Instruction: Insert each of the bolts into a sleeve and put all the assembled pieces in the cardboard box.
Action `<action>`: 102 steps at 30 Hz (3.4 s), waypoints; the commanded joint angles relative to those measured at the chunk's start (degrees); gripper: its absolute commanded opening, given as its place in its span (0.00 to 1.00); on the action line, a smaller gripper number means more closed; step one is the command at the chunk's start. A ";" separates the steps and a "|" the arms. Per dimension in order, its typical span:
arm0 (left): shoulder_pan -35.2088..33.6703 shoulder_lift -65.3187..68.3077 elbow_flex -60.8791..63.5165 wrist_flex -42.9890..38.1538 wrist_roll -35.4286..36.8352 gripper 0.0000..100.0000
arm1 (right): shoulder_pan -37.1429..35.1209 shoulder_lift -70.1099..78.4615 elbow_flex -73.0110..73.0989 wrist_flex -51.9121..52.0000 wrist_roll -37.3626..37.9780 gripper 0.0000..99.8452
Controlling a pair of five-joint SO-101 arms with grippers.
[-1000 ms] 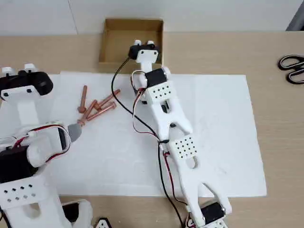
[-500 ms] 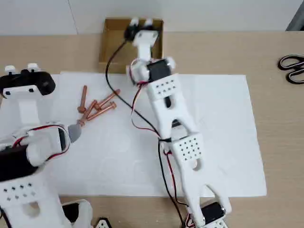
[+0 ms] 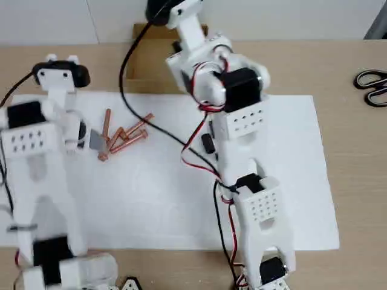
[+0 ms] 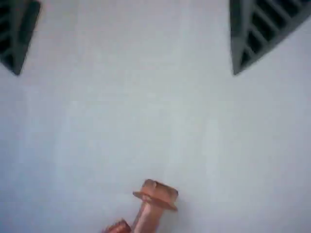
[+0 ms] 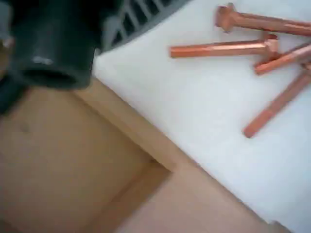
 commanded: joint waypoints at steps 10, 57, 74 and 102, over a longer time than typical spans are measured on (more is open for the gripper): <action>2.02 28.40 -21.32 0.53 -5.54 0.26 | 11.91 -10.15 22.86 0.48 0.97 0.00; 18.11 46.42 -26.86 -9.93 -18.02 0.17 | 11.91 -34.51 47.21 -0.13 1.14 0.00; 20.13 46.24 -26.86 -7.47 -17.93 0.01 | 11.91 -34.59 47.21 -0.13 1.05 0.00; 27.34 -9.23 -24.48 4.92 1.41 0.01 | 3.47 -66.07 64.62 -0.13 0.97 0.00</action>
